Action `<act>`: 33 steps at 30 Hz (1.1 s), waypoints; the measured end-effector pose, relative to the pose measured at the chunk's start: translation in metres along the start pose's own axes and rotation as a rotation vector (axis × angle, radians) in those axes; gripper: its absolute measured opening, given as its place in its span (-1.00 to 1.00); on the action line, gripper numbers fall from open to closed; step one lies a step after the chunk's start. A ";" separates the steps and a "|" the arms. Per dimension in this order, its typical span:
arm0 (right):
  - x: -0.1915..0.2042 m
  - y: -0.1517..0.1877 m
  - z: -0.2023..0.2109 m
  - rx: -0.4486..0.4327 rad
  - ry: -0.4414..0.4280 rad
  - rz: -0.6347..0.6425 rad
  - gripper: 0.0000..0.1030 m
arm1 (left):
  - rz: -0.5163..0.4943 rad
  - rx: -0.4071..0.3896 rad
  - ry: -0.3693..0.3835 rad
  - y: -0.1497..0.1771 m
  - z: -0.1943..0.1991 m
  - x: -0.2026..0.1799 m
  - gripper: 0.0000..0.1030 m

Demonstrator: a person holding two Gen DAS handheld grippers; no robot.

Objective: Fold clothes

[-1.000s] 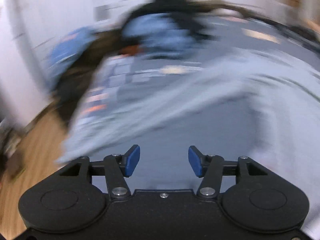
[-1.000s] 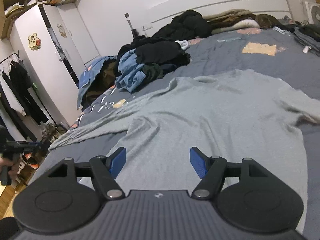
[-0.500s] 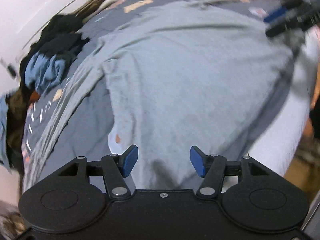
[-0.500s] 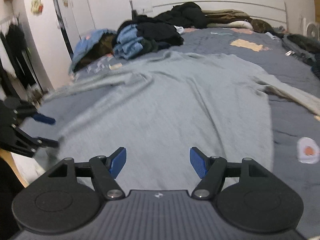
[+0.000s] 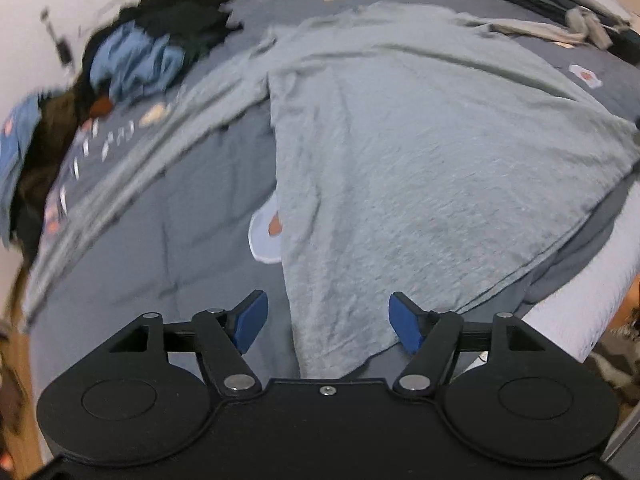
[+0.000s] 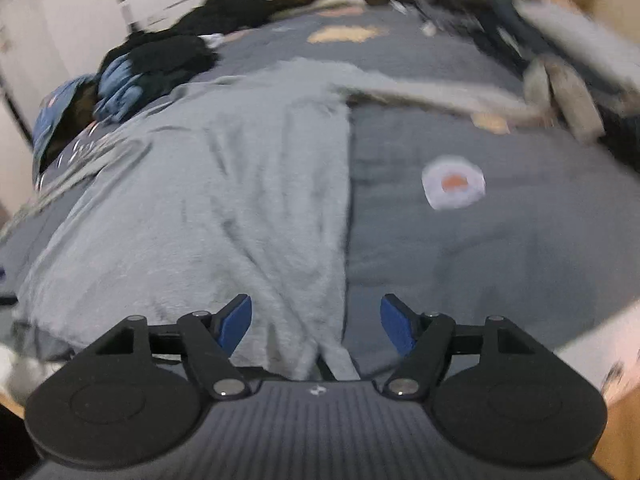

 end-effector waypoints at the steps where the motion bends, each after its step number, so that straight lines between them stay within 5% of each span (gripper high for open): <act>1: -0.006 0.003 -0.004 0.018 -0.018 -0.053 0.37 | 0.031 0.018 0.015 0.000 -0.002 0.002 0.29; 8: -0.011 0.017 -0.024 0.095 -0.046 -0.155 0.31 | 0.095 0.126 0.070 0.005 -0.020 -0.002 0.18; 10: -0.008 0.018 -0.023 0.095 -0.075 -0.167 0.01 | 0.095 0.147 0.083 0.008 -0.023 -0.005 -0.51; 11: -0.006 0.017 -0.022 0.089 -0.090 -0.174 -0.49 | 0.111 0.151 0.098 0.007 -0.019 -0.003 -0.82; 12: -0.005 0.017 -0.022 0.083 -0.104 -0.182 -0.80 | 0.127 0.155 0.114 0.007 -0.015 -0.002 -0.84; 18: -0.002 0.000 0.003 -0.017 -0.203 -0.257 -0.89 | 0.223 0.179 0.209 0.004 0.010 0.009 -0.93; 23: 0.010 -0.027 0.044 -0.036 -0.107 -0.020 -0.90 | 0.213 0.174 0.269 -0.001 0.052 0.008 -0.93; 29: 0.025 -0.028 0.057 0.111 -0.026 0.249 -0.90 | 0.117 0.279 0.271 0.016 0.058 -0.025 -0.92; 33: 0.016 -0.004 0.020 0.281 0.037 0.266 -0.83 | 0.097 0.369 0.242 0.030 0.044 -0.040 -0.74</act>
Point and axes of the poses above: each gripper's, at about its wrist camera, not at the fingertips, and z roughly against the way its jaws point, x to its left, y to its underside, the point moved 6 cm from there along -z, roughly the way its jaws point, and after that the axes turned 12 degrees about -y, right-handed, at the moved point
